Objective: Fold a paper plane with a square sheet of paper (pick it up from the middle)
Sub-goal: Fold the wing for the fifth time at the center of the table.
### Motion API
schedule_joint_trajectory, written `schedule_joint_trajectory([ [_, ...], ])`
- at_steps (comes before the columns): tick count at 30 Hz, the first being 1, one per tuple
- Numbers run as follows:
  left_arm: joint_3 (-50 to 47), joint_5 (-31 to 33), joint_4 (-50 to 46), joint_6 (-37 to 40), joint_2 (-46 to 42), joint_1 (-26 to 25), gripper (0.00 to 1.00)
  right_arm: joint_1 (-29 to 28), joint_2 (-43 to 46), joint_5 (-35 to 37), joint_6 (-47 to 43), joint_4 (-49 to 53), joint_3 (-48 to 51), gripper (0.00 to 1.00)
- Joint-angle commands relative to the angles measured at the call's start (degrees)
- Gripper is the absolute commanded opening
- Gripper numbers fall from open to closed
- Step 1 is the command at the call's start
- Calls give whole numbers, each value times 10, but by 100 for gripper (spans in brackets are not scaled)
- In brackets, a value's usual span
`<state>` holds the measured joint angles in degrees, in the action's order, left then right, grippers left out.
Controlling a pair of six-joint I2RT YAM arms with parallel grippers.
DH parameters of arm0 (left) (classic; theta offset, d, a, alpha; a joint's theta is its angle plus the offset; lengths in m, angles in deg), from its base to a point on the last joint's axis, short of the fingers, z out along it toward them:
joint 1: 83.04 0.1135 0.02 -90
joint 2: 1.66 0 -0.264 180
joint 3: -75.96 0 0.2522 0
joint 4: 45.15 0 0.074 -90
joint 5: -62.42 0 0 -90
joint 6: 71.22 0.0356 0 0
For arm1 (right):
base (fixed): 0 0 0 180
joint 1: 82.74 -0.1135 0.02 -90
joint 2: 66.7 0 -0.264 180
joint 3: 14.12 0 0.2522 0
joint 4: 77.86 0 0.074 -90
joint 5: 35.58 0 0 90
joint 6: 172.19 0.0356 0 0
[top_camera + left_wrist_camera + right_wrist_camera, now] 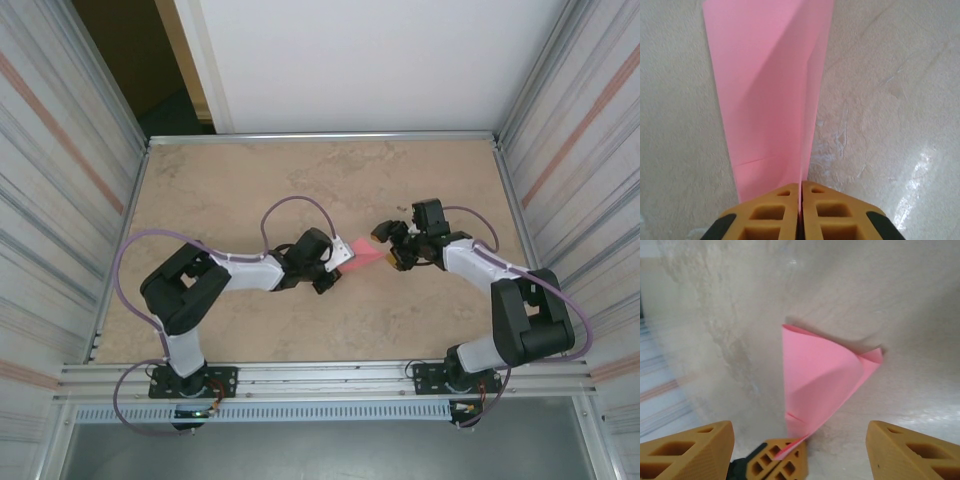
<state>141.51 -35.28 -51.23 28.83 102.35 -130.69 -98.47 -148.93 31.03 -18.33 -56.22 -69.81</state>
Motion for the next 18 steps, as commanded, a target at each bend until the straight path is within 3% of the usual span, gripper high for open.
schedule_joint_trajectory([
  [1, 23, -53, -29, -17, 12, 10, 11, 4, 21, 14, -36, 23, 12, 69],
  [18, 126, -132, -183, -11, 58, 28, 11, 20, 102, 79, -84, 72, 50, 70],
])
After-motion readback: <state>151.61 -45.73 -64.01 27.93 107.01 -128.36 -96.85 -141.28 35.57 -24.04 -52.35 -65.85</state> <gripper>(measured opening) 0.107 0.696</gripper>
